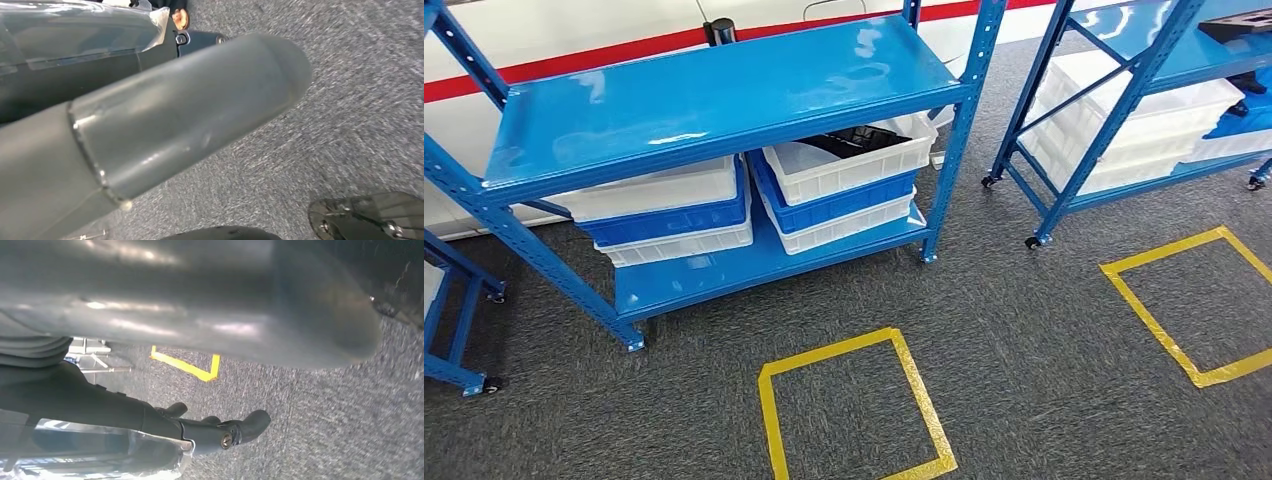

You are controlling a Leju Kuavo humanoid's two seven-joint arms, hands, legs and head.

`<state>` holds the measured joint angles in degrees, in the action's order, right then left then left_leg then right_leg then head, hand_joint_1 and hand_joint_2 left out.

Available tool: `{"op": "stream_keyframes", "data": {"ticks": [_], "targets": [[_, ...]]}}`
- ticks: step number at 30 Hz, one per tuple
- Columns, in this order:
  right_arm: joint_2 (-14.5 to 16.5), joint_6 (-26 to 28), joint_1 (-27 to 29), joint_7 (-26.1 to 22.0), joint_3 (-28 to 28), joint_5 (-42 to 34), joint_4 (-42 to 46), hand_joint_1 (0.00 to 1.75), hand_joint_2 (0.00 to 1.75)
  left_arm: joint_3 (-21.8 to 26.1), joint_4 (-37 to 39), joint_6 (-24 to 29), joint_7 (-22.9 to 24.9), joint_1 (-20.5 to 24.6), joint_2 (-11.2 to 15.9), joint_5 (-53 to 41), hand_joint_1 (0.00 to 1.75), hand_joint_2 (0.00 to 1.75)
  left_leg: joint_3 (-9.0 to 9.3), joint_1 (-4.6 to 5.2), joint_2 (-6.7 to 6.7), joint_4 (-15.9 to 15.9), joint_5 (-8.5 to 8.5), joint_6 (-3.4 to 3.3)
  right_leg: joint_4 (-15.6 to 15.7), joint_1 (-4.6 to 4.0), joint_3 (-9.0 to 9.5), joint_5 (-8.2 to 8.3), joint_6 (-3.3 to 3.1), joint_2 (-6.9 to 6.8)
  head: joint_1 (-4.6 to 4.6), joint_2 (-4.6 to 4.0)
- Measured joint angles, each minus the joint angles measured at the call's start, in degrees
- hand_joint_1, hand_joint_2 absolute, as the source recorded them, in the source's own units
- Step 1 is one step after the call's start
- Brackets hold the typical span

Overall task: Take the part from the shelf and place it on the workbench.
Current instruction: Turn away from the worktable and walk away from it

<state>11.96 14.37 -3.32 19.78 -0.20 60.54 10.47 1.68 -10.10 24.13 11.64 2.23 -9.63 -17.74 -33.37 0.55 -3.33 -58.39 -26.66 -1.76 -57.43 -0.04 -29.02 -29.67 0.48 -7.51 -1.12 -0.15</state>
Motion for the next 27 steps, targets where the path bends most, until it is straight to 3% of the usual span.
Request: {"op": "stream_keyframes", "data": {"ticks": [1, 3, 5, 7, 8, 9, 11, 12, 14, 16, 18, 21, 22, 23, 24, 25, 27], "targets": [[0.0, -0.1, -0.1, 0.0, 0.0, 0.2, 0.0, 0.0, 0.0, 0.0, 0.0, 0.0, 0.1, -0.1, 0.0, 0.1, 0.0, 0.0, 0.13, -0.18, 0.7, 0.3, 0.22, -0.29, -0.1, -0.01, 0.02, -0.16, 0.26, -0.14, -0.03, 0.0], [0.1, -0.3, -0.1, 0.0, 0.0, 0.6, 0.1, 0.0, 0.0, 0.0, 0.0, 0.2, 0.2, -0.2, 0.0, 0.4, 0.0, 0.0, 0.47, -0.63, 2.14, 1.2, 0.83, -0.99, -2.3, 0.02, -0.79, -1.57, 0.51, 2.15, 0.13, 0.0], [0.0, -0.5, -0.1, 0.0, 0.0, 0.8, 0.1, 0.0, 0.0, 0.0, 0.0, 0.2, 0.2, 0.0, -0.1, 0.4, 0.0, 0.0, 0.54, -0.92, 3.59, 1.5, 1.19, -1.37, -9.0, 0.25, -3.85, -4.7, 0.24, 5.76, 0.33, 0.0], [-0.1, -0.6, 0.1, 0.0, 0.0, 0.8, 0.0, 0.0, 0.0, 0.0, 0.0, 0.2, 0.2, 0.0, -0.2, 0.4, 0.0, 0.0, 0.48, -0.97, 5.34, 1.5, 1.24, -1.38, -15.8, 0.42, -7.27, -7.0, 0.34, 7.04, 0.39, 0.0], [-0.2, -0.6, 0.2, 0.0, 0.0, 0.8, 0.0, 0.0, 0.0, 0.0, 0.0, 0.2, 0.3, -0.1, -0.2, 0.5, 0.0, 0.0, 0.52, -1.0, 6.27, 1.5, 1.26, -1.34, -16.7, 0.51, -7.85, -6.81, 0.74, 7.2, 0.39, 0.0], [-0.3, -0.6, 0.3, 0.0, 0.0, 0.9, 0.0, 0.0, 0.0, 0.0, 0.0, 0.3, 0.3, -0.1, -0.3, 0.5, 0.0, 0.0, 0.58, -1.05, 7.19, 1.4, 1.27, -1.27, -15.1, 0.65, -7.34, -5.64, 1.31, 7.37, 0.39, 0.0], [-0.4, -0.6, 0.2, 0.0, 0.0, 1.1, 0.0, 0.0, 0.0, 0.0, 0.0, 0.7, 0.5, -0.1, -0.4, 0.8, 0.0, 0.0, 0.64, -1.14, 8.92, 1.2, 1.23, -0.86, -7.3, 1.25, -4.16, -1.88, 2.48, 8.97, 0.42, 0.0], [-0.4, -0.6, 0.2, 0.0, 0.0, 1.3, 0.0, 0.0, 0.0, 0.0, 0.0, 1.0, 0.6, -0.1, -0.4, 0.9, 0.0, 0.0, 0.57, -1.08, 9.72, 1.0, 1.12, -0.51, -3.7, 1.47, -2.77, -0.39, 2.62, 9.88, 0.48, 0.0], [-0.4, -0.7, 0.1, 0.0, 0.0, 1.5, 0.0, 0.0, 0.0, 0.0, 0.0, 1.3, 0.6, -0.1, -0.6, 0.9, 0.0, 0.0, 0.29, -0.94, 10.81, 0.7, 0.96, 0.2, -0.5, 1.53, -1.55, 0.79, 2.07, 10.93, 0.49, 0.0], [-0.3, -0.6, -0.1, 0.0, 0.1, 1.7, 0.0, 0.0, 0.0, 0.0, 0.0, 1.3, 0.6, -0.3, -0.6, 0.7, 0.0, 0.0, 0.0, -1.15, 11.51, 0.7, 1.0, 0.75, -0.4, 1.46, -1.22, 1.02, 1.11, 9.87, 0.41, 0.0], [-0.2, -0.5, -0.1, 0.0, 0.1, 1.8, 0.0, 0.0, 0.0, 0.0, 0.0, 1.4, 0.4, -0.4, -0.6, 0.5, 0.0, 0.0, -0.97, -1.3, 9.72, -1.1, -0.12, 1.18, -0.2, 1.61, -0.97, 1.23, 0.3, 8.66, 0.2, 0.0], [-0.2, -0.1, 0.1, 0.0, 0.1, 1.9, 0.0, 0.0, 0.0, 0.0, 0.0, 1.9, 0.0, -0.2, -0.7, 0.5, 0.0, 0.0, -6.2, -1.2, 4.88, -11.7, -5.45, 1.75, -0.2, 1.2, -0.94, 1.01, -0.54, 6.29, -0.44, 0.0], [-0.2, 0.1, 0.2, 0.0, 0.0, 1.9, 0.0, 0.0, 0.0, 0.0, 0.0, 2.1, 0.0, -0.2, -0.7, 0.6, 0.0, 0.0, -7.87, -1.23, 4.23, -15.0, -6.58, 1.85, -0.2, 1.04, -0.93, 0.9, -0.7, 5.4, -0.47, 0.0], [-0.2, 0.4, 0.2, -0.1, 0.0, 1.9, 0.0, 0.0, 0.0, 0.0, 0.0, 2.3, -0.1, -0.2, -0.7, 0.7, 0.0, 0.0, -8.65, -1.25, 3.87, -16.5, -6.66, 1.84, -0.2, 0.91, -0.9, 0.81, -0.81, 4.55, -0.47, 0.0], [-0.2, 0.6, 0.2, -0.1, 0.0, 1.9, 0.0, 0.0, 0.0, 0.0, 0.0, 2.4, -0.1, -0.3, -0.7, 0.8, 0.0, 0.0, -8.18, -1.25, 3.6, -15.5, -5.62, 1.71, -0.2, 0.8, -0.82, 0.73, -0.9, 3.77, -0.48, 0.0], [-0.1, 0.8, 0.2, -0.2, 0.0, 1.9, 0.0, 0.0, 0.0, 0.1, 0.0, 2.4, -0.2, -0.3, -0.7, 0.9, 0.0, 0.0, -6.52, -1.21, 3.13, -12.3, -3.83, 1.43, -0.2, 0.71, -0.7, 0.64, -0.98, 3.04, -0.49, 0.0], [0.1, 1.1, 0.0, -0.5, 0.0, 1.9, 0.0, 0.0, 0.0, 0.1, 0.0, 2.6, -0.4, -0.2, -0.7, 1.1, 0.0, 0.0, -2.09, -0.8, 0.67, -4.1, -0.65, 0.58, -0.2, 0.34, -0.4, 0.38, -0.9, 1.78, -0.44, 0.0]]}}
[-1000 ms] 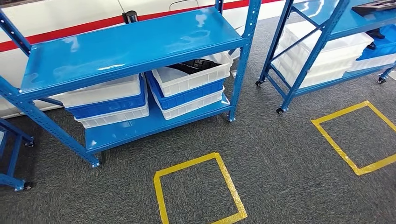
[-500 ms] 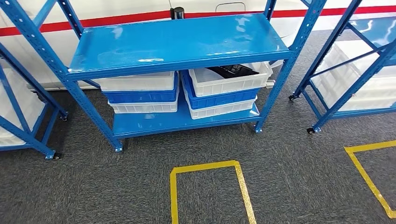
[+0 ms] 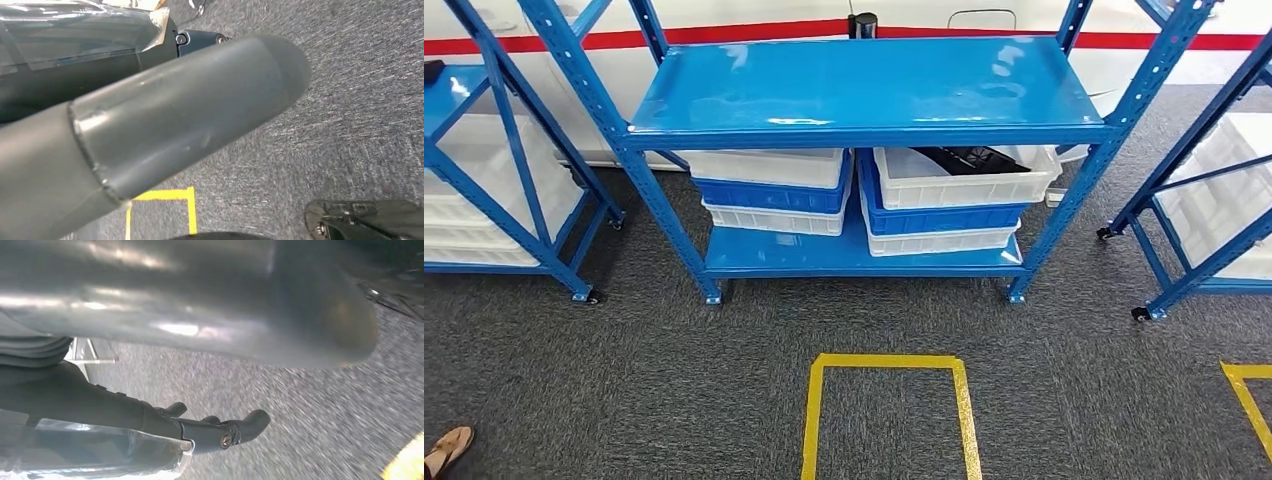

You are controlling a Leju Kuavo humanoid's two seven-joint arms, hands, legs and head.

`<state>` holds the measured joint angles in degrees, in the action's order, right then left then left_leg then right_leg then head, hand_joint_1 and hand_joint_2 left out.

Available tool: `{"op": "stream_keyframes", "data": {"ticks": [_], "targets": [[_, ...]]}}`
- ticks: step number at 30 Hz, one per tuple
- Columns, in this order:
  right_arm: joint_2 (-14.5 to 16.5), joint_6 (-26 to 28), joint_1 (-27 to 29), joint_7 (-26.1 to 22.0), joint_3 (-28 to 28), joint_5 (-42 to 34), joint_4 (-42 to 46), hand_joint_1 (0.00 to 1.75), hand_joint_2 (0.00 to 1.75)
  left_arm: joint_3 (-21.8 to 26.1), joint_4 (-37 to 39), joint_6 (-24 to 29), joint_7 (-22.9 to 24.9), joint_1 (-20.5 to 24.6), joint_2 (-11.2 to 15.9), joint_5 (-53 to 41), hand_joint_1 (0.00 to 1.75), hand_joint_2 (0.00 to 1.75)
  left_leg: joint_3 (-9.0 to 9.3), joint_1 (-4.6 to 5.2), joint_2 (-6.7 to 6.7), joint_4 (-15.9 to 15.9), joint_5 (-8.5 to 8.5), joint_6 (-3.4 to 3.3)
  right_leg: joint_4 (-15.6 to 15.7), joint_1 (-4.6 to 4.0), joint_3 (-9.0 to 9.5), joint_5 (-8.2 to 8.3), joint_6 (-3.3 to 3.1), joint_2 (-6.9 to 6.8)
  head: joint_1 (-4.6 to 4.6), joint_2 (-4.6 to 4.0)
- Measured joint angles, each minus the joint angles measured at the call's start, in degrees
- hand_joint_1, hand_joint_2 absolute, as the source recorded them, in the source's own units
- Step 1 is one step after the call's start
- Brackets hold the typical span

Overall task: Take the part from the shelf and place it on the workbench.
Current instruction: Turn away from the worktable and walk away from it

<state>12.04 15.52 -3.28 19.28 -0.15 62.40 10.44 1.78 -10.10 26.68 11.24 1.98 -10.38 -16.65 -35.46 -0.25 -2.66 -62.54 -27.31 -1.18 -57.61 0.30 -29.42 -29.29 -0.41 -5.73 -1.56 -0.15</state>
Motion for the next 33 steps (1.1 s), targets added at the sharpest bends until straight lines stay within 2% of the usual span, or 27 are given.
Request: {"op": "stream_keyframes", "data": {"ticks": [1, 2, 4, 5, 7, 8, 9, 10, 11, 12, 13, 14, 15, 16, 17, 20, 22, 24, 25, 26, 27, 28, 30, 31, 32, 33], "targets": [[0.1, 0.1, 0.0, -0.1, 0.0, 0.0, 0.0, 0.0, 0.0, 0.0, 0.0, 0.1, -0.1, 0.1, 0.0, 0.0, 0.0, 0.0, 1.38, 0.26, -0.94, 2.7, 0.72, -0.36, 0.0, -0.16, 0.11, -0.15, 0.18, -0.51, 0.04, 0.0], [0.2, 0.2, -0.1, -0.2, 0.0, 0.0, 0.0, 0.0, 0.0, 0.0, 0.0, 0.2, -0.1, 0.1, 0.0, 0.1, 0.0, 0.0, 1.94, 0.52, -1.48, 3.9, 0.85, -0.62, 0.0, -0.28, 0.21, -0.3, 0.43, -1.0, 0.07, 0.0], [0.3, 0.3, -0.2, -0.3, 0.0, 0.0, 0.0, 0.0, 0.0, 0.0, 0.0, 0.3, -0.2, 0.1, -0.1, 0.1, 0.0, 0.0, 1.94, 0.67, -0.25, 4.3, 0.94, -1.02, 0.2, -0.38, 0.52, -0.46, 0.96, -1.94, 0.05, 0.0], [0.4, 0.3, -0.2, -0.3, 0.0, 0.0, 0.1, 0.0, 0.0, 0.1, 0.0, 0.3, -0.2, 0.0, -0.1, 0.1, 0.0, 0.0, 2.18, 0.54, 0.44, 4.7, 1.22, -1.24, 0.0, -0.37, 0.57, -0.66, 1.23, -1.39, 0.1, 0.0], [0.5, 0.4, -0.2, -0.4, 0.0, 0.0, 0.1, 0.0, 0.0, 0.1, 0.0, 0.4, -0.3, 0.0, -0.2, 0.3, 0.0, 0.0, 2.67, 0.09, 1.83, 5.7, 1.92, -1.78, -2.7, -0.3, -0.57, -2.2, 1.48, 1.84, 0.29, 0.0], [0.5, 0.4, -0.2, -0.5, 0.0, 0.0, 0.1, 0.0, 0.0, 0.1, 0.0, 0.4, -0.5, 0.0, -0.2, 0.6, 0.0, 0.0, 2.68, -0.04, 2.48, 5.9, 2.11, -1.89, -5.9, -0.08, -2.08, -3.65, 1.4, 3.77, 0.44, 0.0], [0.4, 0.5, -0.1, -0.5, 0.0, 0.1, 0.1, 0.0, 0.0, 0.2, 0.0, 0.3, -0.7, 0.1, -0.3, 0.8, 0.0, 0.0, 2.62, -0.08, 3.22, 5.9, 2.19, -2.0, -9.8, 0.03, -3.99, -5.25, 1.29, 4.88, 0.52, 0.0], [0.4, 0.5, 0.0, -0.5, 0.0, 0.2, 0.1, 0.0, 0.0, 0.3, 0.0, 0.3, -1.0, 0.1, -0.3, 1.2, 0.0, 0.0, 2.57, -0.09, 4.0, 5.9, 2.21, -2.01, -13.3, 0.15, -5.83, -6.44, 1.34, 5.3, 0.61, 0.0], [0.3, 0.6, 0.0, -0.5, 0.0, 0.3, 0.1, 0.0, 0.0, 0.6, 0.0, 0.1, -1.3, 0.0, -0.4, 1.5, 0.0, 0.0, 2.58, -0.11, 4.77, 5.9, 2.21, -1.99, -15.5, 0.28, -7.06, -6.82, 1.64, 5.43, 0.64, 0.0], [0.3, 0.6, 0.0, -0.5, 0.0, 0.4, 0.1, 0.0, 0.0, 0.9, 0.0, 0.0, -1.5, 0.0, -0.3, 1.8, 0.0, 0.0, 2.6, -0.15, 5.49, 5.8, 2.21, -1.95, -15.3, 0.45, -7.25, -6.13, 2.2, 5.47, 0.67, 0.0], [0.2, 0.6, 0.0, -0.5, 0.0, 0.5, 0.1, 0.0, 0.0, 1.2, 0.0, -0.2, -1.8, -0.1, -0.3, 2.0, 0.0, 0.0, 2.64, -0.22, 6.12, 5.7, 2.17, -1.84, -12.7, 0.69, -6.32, -4.54, 2.92, 5.52, 0.68, 0.0], [0.2, 0.6, -0.2, -0.5, 0.0, 0.7, 0.1, 0.0, 0.0, 1.4, 0.0, -0.3, -2.0, -0.1, -0.3, 2.2, 0.0, 0.0, 2.63, -0.29, 6.66, 5.5, 2.07, -1.63, -8.6, 1.01, -4.6, -2.53, 3.66, 5.75, 0.7, 0.0], [0.3, 0.8, -0.3, -0.5, 0.0, 0.8, 0.1, 0.0, 0.0, 1.5, 0.0, -0.4, -2.3, -0.1, -0.3, 2.3, 0.0, 0.0, 2.58, -0.24, 7.1, 5.2, 1.89, -1.3, -4.8, 1.1, -3.06, -0.95, 4.03, 6.08, 0.77, 0.0], [0.3, 1.1, -0.5, -0.3, 0.0, 0.9, 0.1, 0.0, 0.0, 1.7, 0.0, -0.4, -2.5, -0.1, -0.3, 2.3, 0.0, 0.0, 2.49, -0.17, 7.41, 5.0, 1.68, -0.92, -2.0, 1.15, -1.96, 0.1, 3.94, 6.38, 0.82, 0.0], [0.4, 1.5, -0.7, 0.0, 0.0, 0.9, 0.1, 0.0, 0.0, 1.9, 0.0, -0.4, -2.7, -0.1, -0.2, 2.3, 0.0, 0.0, 2.37, -0.08, 7.61, 4.8, 1.53, -0.56, -0.6, 1.09, -1.38, 0.54, 3.52, 6.64, 0.81, 0.0], [0.6, 2.5, -1.0, 0.8, 0.0, 0.6, 0.2, 0.0, 0.0, 2.4, 0.0, -0.4, -2.9, -0.2, 0.0, 2.3, 0.0, 0.0, 2.18, -0.3, 7.66, 4.7, 1.49, 0.18, -0.4, 0.92, -1.1, 0.82, 1.84, 6.48, 0.7, 0.0], [0.8, 2.7, -1.0, 1.0, -0.1, 0.5, 0.2, 0.0, 0.0, 2.6, 0.0, -0.3, -3.0, -0.2, 0.1, 2.3, 0.0, 0.87, 1.13, -0.42, 6.13, 2.3, -0.11, 0.65, -0.3, 1.05, -1.04, 1.01, 1.19, 6.14, 0.46, 0.0], [0.9, 2.8, -1.0, 1.0, -0.2, 0.4, 0.2, 0.0, 0.0, 2.7, 0.0, -0.3, -3.1, -0.2, 0.2, 2.2, 0.0, 1.75, -2.04, -0.39, 4.11, -4.5, -3.75, 1.06, -0.3, 0.94, -1.06, 1.0, 0.72, 5.65, 0.11, 0.0], [1.0, 2.9, -0.9, 1.0, -0.3, 0.3, 0.2, 0.0, 0.0, 2.7, 0.0, -0.3, -3.2, -0.2, 0.2, 2.2, 0.0, 1.75, -3.9, -0.4, 3.63, -8.3, -5.32, 1.15, -0.3, 0.8, -1.09, 0.96, 0.58, 5.35, 0.0, 0.0], [1.0, 2.9, -0.9, 1.0, -0.3, 0.3, 0.2, 0.0, 0.0, 2.8, 0.0, -0.3, -3.2, -0.2, 0.2, 2.2, 0.0, 1.75, -5.26, -0.4, 3.36, -10.9, -6.06, 1.13, -0.3, 0.66, -1.11, 0.93, 0.47, 5.07, 0.02, 0.0], [1.0, 2.9, -0.9, 1.0, -0.3, 0.2, 0.2, 0.0, 0.0, 2.8, 0.0, -0.3, -3.3, -0.2, 0.2, 2.2, 0.0, 1.75, -5.58, -0.39, 3.23, -11.5, -5.69, 0.98, -0.3, 0.52, -1.11, 0.9, 0.43, 4.85, -0.01, 0.0], [1.0, 2.9, -0.9, 1.0, -0.3, 0.2, 0.2, 0.0, 0.0, 2.9, 0.0, -0.2, -3.4, -0.2, 0.3, 2.2, 0.0, 1.75, -4.77, -0.35, 3.15, -9.8, -4.36, 0.67, -0.3, 0.39, -1.07, 0.88, 0.4, 4.69, 0.01, 0.0], [1.1, 3.0, -1.0, 1.0, -0.3, 0.1, 0.2, 0.0, 0.0, 3.0, 0.0, -0.2, -3.7, -0.2, 0.4, 2.2, 0.0, 1.75, -0.79, -0.05, 2.62, -2.1, -0.9, -0.38, -0.3, 0.17, -0.92, 0.84, 0.37, 4.53, 0.03, 0.0], [1.2, 3.0, -1.0, 1.0, -0.4, 0.0, 0.2, 0.0, 0.0, 3.0, 0.0, -0.2, -3.8, -0.2, 0.5, 2.2, 0.0, 1.75, 0.91, 0.2, 2.24, 1.2, 0.16, -0.82, -0.3, -0.04, -0.9, 0.79, 0.43, 4.47, 0.07, 0.0], [1.3, 3.0, -1.0, 1.0, -0.4, 0.0, 0.2, 0.0, 0.0, 3.0, 0.0, -0.2, -3.9, -0.1, 0.5, 2.2, 0.0, 1.75, 2.0, 0.44, 1.92, 3.3, 0.66, -1.08, -0.3, -0.18, -0.95, 0.72, 0.47, 4.41, 0.05, 0.0], [1.4, 3.0, -1.0, 1.0, -0.4, -0.1, 0.2, 0.0, 0.0, 3.0, 0.0, -0.2, -4.1, -0.1, 0.5, 2.2, 0.0, 1.75, 2.36, 0.6, 1.72, 4.2, 0.66, -0.75, -0.4, -0.43, -1.16, 0.57, 0.39, 4.35, 0.09, 0.0]]}}
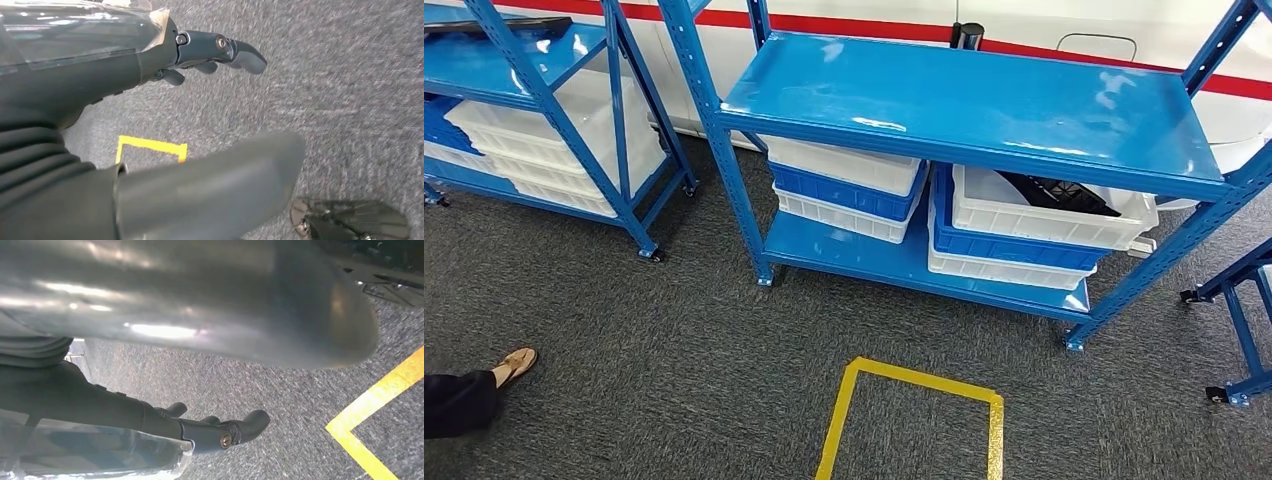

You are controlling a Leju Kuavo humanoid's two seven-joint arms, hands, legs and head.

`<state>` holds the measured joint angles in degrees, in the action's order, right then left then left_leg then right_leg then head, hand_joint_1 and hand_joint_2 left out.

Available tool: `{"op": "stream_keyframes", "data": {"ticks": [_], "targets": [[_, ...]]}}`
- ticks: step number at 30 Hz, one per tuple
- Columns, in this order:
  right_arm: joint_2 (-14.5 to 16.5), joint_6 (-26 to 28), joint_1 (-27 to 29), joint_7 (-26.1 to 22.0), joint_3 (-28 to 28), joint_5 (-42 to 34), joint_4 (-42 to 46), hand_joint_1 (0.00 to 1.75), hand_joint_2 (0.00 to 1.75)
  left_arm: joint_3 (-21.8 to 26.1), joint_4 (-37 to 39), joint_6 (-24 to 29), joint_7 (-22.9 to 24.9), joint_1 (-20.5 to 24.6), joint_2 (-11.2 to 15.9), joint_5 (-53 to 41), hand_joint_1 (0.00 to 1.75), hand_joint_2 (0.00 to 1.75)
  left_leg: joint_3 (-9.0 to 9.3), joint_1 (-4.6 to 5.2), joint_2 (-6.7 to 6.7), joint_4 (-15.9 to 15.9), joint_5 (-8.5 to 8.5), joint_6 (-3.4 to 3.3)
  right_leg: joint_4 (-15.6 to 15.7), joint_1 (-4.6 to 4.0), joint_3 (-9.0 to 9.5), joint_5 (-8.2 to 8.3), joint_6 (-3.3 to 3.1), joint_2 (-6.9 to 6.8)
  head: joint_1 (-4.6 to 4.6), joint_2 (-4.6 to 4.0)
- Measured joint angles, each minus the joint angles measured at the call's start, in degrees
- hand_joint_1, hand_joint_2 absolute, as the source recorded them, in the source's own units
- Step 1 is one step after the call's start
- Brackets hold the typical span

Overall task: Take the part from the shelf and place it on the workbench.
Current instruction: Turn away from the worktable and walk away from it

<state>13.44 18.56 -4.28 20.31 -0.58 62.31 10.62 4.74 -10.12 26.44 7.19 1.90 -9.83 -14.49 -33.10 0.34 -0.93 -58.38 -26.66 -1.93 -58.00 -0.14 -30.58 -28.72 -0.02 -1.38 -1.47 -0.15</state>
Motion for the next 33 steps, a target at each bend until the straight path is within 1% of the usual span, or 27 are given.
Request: {"op": "stream_keyframes", "data": {"ticks": [1, 3, 5, 6, 10, 15, 19, 23, 27, 28, 31, 32, 33], "targets": [[0.0, 0.0, 0.0, 0.0, -0.1, -0.1, 0.0, 0.0, 0.0, 0.0, 0.0, 0.0, -0.1, 0.0, 0.0, 0.0, 0.0, 1.75, 0.03, 0.11, 0.09, 0.1, 0.11, 0.4, 0.0, -0.15, -0.18, -0.14, -0.08, -0.08, 0.0, 0.0], [0.1, 0.1, 0.1, 0.0, -0.4, -0.2, 0.0, 0.0, 0.0, 0.1, 0.0, 0.0, -0.4, 0.0, 0.0, -0.1, 0.0, 1.75, 0.14, 0.31, 0.3, 0.2, 0.12, 0.85, 0.0, -0.16, -0.39, -0.33, -0.24, -0.2, 0.04, 0.0], [0.1, 0.2, 0.0, -0.1, -0.7, -0.4, 0.0, 0.0, 0.0, 0.2, 0.0, 0.0, -0.7, 0.0, 0.1, -0.1, 0.0, 1.75, 0.19, 0.54, 0.39, 0.2, 0.05, 0.48, 0.1, 0.01, -0.27, -0.29, -0.07, -0.26, 0.04, 0.0], [0.1, 0.2, 0.0, -0.1, -0.8, -0.4, 0.0, 0.0, 0.0, 0.2, 0.0, 0.0, -0.7, 0.0, 0.1, -0.2, 0.0, 1.75, 0.19, 0.58, 0.41, 0.2, 0.06, 0.4, 0.2, 0.06, -0.22, -0.25, 0.01, -0.26, 0.04, 0.0], [0.1, 0.3, 0.1, -0.1, -1.2, -0.4, 0.0, 0.0, 0.0, 0.4, 0.0, 0.0, -0.7, 0.0, 0.1, -0.2, 0.0, 1.75, 0.14, 0.61, 0.42, 0.2, 0.07, 0.23, 0.5, 0.13, 0.21, -0.07, 0.28, -0.26, 0.06, 0.0], [0.1, 0.3, 0.1, -0.2, -1.3, -0.4, 0.0, 0.0, 0.0, 0.4, 0.0, -0.1, -0.9, 0.0, 0.1, -0.1, 0.0, 1.75, 0.14, 0.63, 0.42, 0.2, 0.02, 0.08, 0.6, 0.17, 0.45, -0.03, 0.35, -0.26, 0.04, 0.0], [0.1, 0.5, 0.1, -0.2, -1.3, -0.4, 0.0, 0.0, 1.75, 0.7, 0.0, -0.5, -1.7, 0.0, 0.1, 0.1, 0.0, 1.75, 0.17, 0.62, 0.45, 0.2, -0.02, 0.02, 0.6, 0.15, 0.46, -0.03, 0.35, -0.26, 0.03, 0.0], [-0.2, 0.3, 0.6, -0.8, -1.3, -2.6, 0.1, 0.0, 1.75, 1.0, -0.1, -1.7, -1.8, -0.2, 0.6, 0.6, 0.0, 1.75, 0.24, 0.57, 0.46, 0.2, -0.02, 0.02, 0.6, 0.12, 0.5, -0.04, 0.35, -0.26, 0.03, 0.0], [-1.4, -1.3, 2.0, -2.7, -1.3, -9.0, 0.9, 0.0, 1.75, 1.0, -0.8, -4.4, -2.4, -1.2, 1.5, 2.1, 0.0, 1.75, 0.24, 0.52, 0.46, 0.2, -0.02, 0.02, 0.6, 0.09, 0.53, -0.04, 0.34, -0.26, 0.02, 0.0], [-1.7, -1.9, 2.4, -3.3, -1.3, -10.7, 1.1, 0.0, 1.75, 1.0, -1.0, -5.1, -2.5, -1.5, 1.7, 2.5, 0.0, 1.31, 0.24, 0.51, 0.46, 0.2, -0.02, 0.02, 0.6, 0.08, 0.53, -0.04, 0.34, -0.26, 0.03, 0.0], [-2.7, -3.5, 3.3, -5.0, -1.3, -15.9, 1.8, 0.0, 0.44, 0.9, -1.9, -7.2, -3.0, -2.3, 2.4, 3.7, 0.0, 0.0, 0.24, 0.5, 0.46, 0.2, -0.02, 0.03, 0.6, 0.07, 0.51, -0.05, 0.34, -0.26, 0.02, 0.0], [-3.1, -4.1, 3.7, -5.6, -1.3, -17.7, 2.1, 0.0, 0.0, 0.9, -2.2, -8.0, -3.2, -2.6, 2.7, 4.1, 0.0, 0.0, 0.24, 0.5, 0.46, 0.2, -0.02, 0.03, 0.6, 0.07, 0.49, -0.06, 0.34, -0.26, 0.02, 0.0], [-3.5, -4.7, 4.0, -6.2, -1.3, -19.5, 2.4, 0.0, 0.0, 0.9, -2.5, -8.7, -3.3, -2.9, 2.9, 4.6, 0.0, 0.0, 0.25, 0.5, 0.46, 0.2, -0.02, 0.03, 0.6, 0.06, 0.46, -0.06, 0.34, -0.26, 0.02, 0.0]]}}
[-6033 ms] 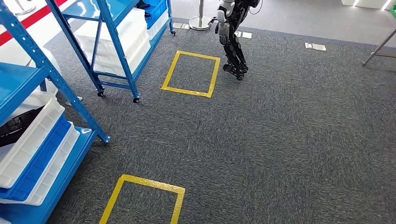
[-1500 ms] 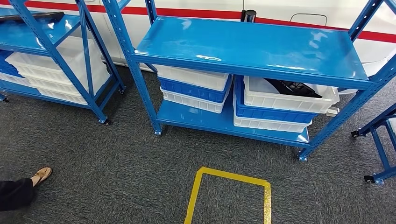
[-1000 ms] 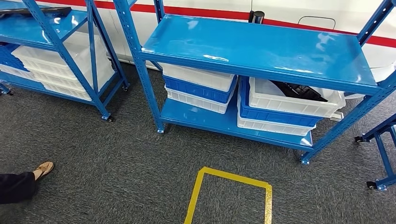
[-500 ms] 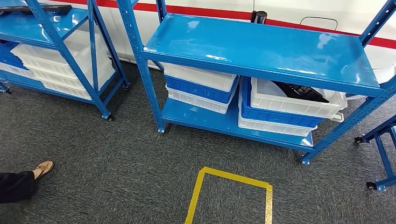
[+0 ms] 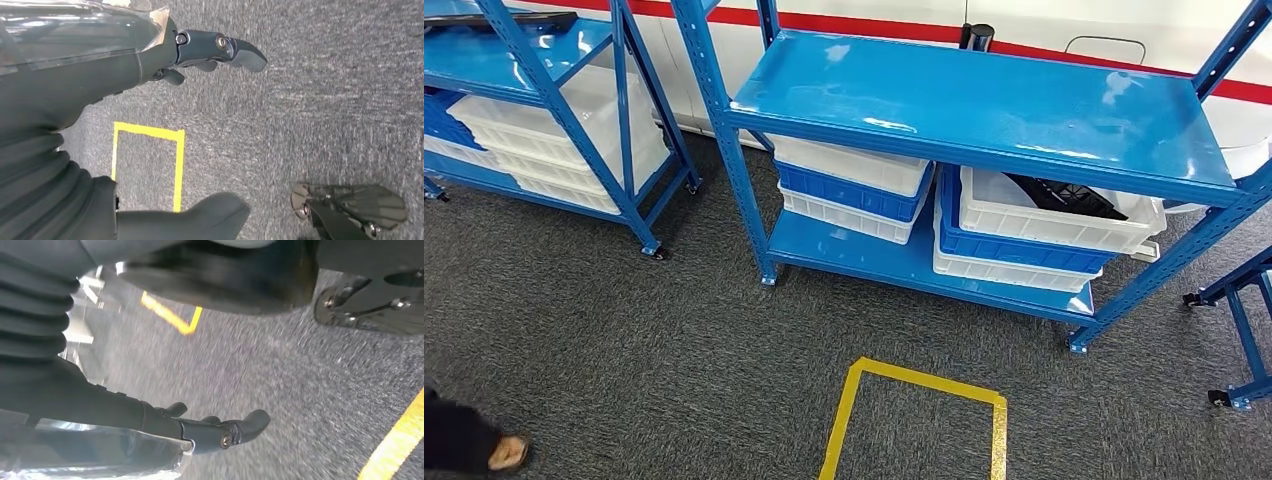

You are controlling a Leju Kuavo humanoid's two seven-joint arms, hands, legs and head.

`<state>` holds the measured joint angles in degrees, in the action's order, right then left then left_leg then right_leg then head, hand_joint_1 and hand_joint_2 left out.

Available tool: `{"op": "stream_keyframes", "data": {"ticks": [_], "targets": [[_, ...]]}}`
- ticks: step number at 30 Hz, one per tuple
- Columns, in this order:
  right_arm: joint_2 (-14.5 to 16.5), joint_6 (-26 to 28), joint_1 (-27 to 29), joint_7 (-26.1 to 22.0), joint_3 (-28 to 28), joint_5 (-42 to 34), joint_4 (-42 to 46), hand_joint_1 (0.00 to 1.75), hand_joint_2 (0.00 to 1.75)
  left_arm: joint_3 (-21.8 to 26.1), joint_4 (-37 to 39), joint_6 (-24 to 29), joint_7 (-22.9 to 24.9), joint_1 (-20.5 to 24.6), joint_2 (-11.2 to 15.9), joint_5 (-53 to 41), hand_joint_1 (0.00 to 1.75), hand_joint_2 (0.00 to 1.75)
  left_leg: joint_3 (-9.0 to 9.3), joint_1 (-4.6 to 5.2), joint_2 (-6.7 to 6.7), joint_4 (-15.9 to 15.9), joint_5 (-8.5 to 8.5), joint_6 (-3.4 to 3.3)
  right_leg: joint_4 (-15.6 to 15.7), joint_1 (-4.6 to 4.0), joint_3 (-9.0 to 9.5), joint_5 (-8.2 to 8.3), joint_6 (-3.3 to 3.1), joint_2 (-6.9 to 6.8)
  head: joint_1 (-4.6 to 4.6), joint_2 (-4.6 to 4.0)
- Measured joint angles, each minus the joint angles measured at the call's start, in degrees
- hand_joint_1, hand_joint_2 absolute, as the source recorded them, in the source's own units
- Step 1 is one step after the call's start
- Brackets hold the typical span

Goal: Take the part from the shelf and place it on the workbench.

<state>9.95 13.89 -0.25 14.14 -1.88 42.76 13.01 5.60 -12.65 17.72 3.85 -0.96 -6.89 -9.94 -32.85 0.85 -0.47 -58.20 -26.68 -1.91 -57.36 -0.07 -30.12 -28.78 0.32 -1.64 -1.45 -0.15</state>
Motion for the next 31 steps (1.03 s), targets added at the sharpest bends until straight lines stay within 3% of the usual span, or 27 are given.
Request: {"op": "stream_keyframes", "data": {"ticks": [23, 31], "targets": [[-8.4, -12.8, 7.5, -13.0, 0.6, -40.2, 7.2, 0.0, 0.0, -3.4, -7.7, -16.5, -3.6, -6.4, 5.6, 9.3, 0.0, 0.0, 0.05, 0.01, 0.0, 0.0, -0.11, -0.1, 0.0, 0.04, -0.31, -0.11, 0.14, 0.0, 0.01, 0.0], [-9.3, -13.5, 8.1, -13.8, 0.7, -42.6, 8.1, 0.0, 0.0, -4.0, -8.6, -17.5, -3.8, -6.9, 6.1, 9.9, 0.0, 0.0, 0.06, 0.01, 0.0, 0.0, -0.11, -0.1, 0.0, 0.03, -0.29, -0.11, 0.14, 0.0, 0.01, 0.0]]}}
